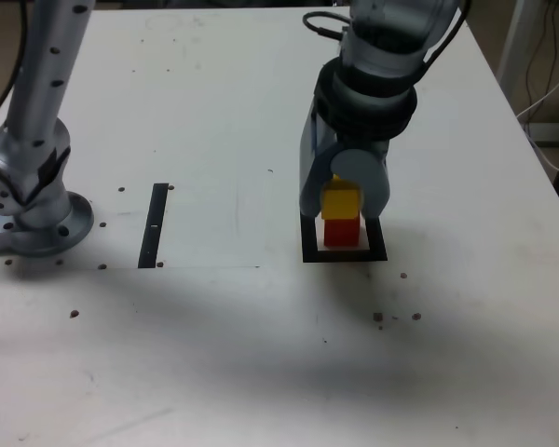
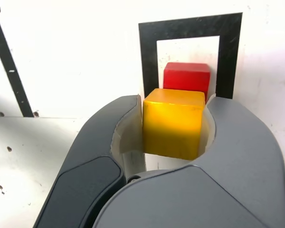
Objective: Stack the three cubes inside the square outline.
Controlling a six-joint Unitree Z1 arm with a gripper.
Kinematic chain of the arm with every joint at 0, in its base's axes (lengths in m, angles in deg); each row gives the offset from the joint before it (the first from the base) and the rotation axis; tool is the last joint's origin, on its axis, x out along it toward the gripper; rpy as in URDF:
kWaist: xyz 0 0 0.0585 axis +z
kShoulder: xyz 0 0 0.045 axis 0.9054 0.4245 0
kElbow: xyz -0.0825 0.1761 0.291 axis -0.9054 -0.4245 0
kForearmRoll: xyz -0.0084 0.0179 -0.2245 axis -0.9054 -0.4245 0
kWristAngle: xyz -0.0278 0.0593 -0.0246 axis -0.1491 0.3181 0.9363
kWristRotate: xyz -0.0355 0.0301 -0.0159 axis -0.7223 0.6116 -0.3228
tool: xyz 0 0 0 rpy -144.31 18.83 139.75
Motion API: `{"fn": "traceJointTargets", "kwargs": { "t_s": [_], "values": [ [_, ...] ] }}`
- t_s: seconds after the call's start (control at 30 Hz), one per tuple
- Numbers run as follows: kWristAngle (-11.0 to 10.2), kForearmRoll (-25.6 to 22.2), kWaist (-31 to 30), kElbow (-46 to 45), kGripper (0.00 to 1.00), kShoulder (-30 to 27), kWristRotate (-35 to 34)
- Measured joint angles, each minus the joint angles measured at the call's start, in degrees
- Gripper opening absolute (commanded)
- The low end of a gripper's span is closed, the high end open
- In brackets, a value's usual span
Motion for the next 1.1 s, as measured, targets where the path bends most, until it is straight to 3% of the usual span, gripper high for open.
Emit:
{"fn": "traceJointTargets", "kwargs": {
  "t_s": [0.4, 0.83, 1.0, 1.1],
  "values": [
    [-0.26, 0.10, 3.25, 1.46, 0.33, 1.38, 2.78],
    [0.41, -0.13, 1.45, 0.55, 0.34, 1.72, 1.71],
    [0.86, -0.05, 1.19, 0.16, 0.40, 1.72, 1.46],
    [1.08, -0.02, 1.19, 0.02, 0.52, 1.72, 1.45]
  ]
}}
